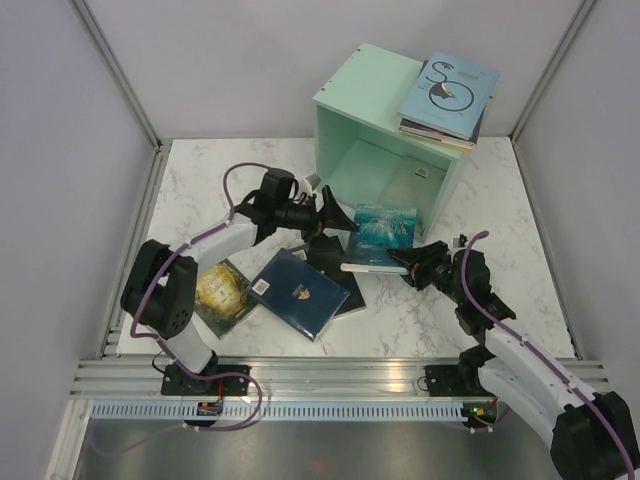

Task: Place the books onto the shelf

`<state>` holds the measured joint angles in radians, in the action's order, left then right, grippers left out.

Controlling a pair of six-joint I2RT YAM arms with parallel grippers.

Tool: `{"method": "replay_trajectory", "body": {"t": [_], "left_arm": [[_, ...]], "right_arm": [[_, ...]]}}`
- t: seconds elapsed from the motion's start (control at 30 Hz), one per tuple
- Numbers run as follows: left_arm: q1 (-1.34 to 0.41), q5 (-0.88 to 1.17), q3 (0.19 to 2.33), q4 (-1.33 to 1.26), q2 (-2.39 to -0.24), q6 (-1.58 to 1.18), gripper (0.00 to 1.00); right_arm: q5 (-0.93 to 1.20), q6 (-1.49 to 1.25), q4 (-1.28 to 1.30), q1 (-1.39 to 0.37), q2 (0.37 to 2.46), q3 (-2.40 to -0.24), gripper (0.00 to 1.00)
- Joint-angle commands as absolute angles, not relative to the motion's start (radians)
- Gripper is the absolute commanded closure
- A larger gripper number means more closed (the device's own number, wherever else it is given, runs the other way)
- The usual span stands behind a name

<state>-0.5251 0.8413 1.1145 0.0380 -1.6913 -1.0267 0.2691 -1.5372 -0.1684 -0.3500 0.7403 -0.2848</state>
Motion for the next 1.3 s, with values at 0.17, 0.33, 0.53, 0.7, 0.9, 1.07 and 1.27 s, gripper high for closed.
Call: {"method": "replay_trajectory", "body": {"t": [0.17, 0.33, 0.53, 0.7, 0.9, 1.07, 1.27], "left_arm": [[-0.35, 0.735, 1.091, 0.327, -1.422, -0.801, 0.02], [-0.33, 0.73, 1.011, 0.383, -1.299, -0.755, 0.02], [-0.327, 0.732, 0.911, 0.411, -1.168, -0.736, 0.04], [-0.327, 0.729, 0.842, 0.43, -1.112, -0.719, 0.04], [-0.327, 0.747, 0.812, 0.42, -1.094, -0.712, 0.05], [-0.327, 0.767, 0.784, 0.405, -1.068, -0.715, 0.06], [-0.327, 0.791, 0.729, 0.376, -1.014, -0.727, 0.06]], "right_arm": [[0.129, -1.532, -0.423, -0.35, 0.893, -0.417, 1.0], [0.103, -1.545, -0.512, -0.348, 1.017, -0.483, 1.0], [0.092, -1.568, -0.575, -0.348, 1.1, -0.58, 1.0], [0.007, -1.494, -0.364, -0.348, 1.08, -0.739, 1.0], [-0.162, -1.606, -0.383, -0.363, 1.114, -0.681, 1.0], [-0.366, -1.663, -0.37, -0.405, 1.124, -0.64, 1.0], [-0.451, -1.675, -0.382, -0.413, 1.187, -0.649, 1.0]]}}
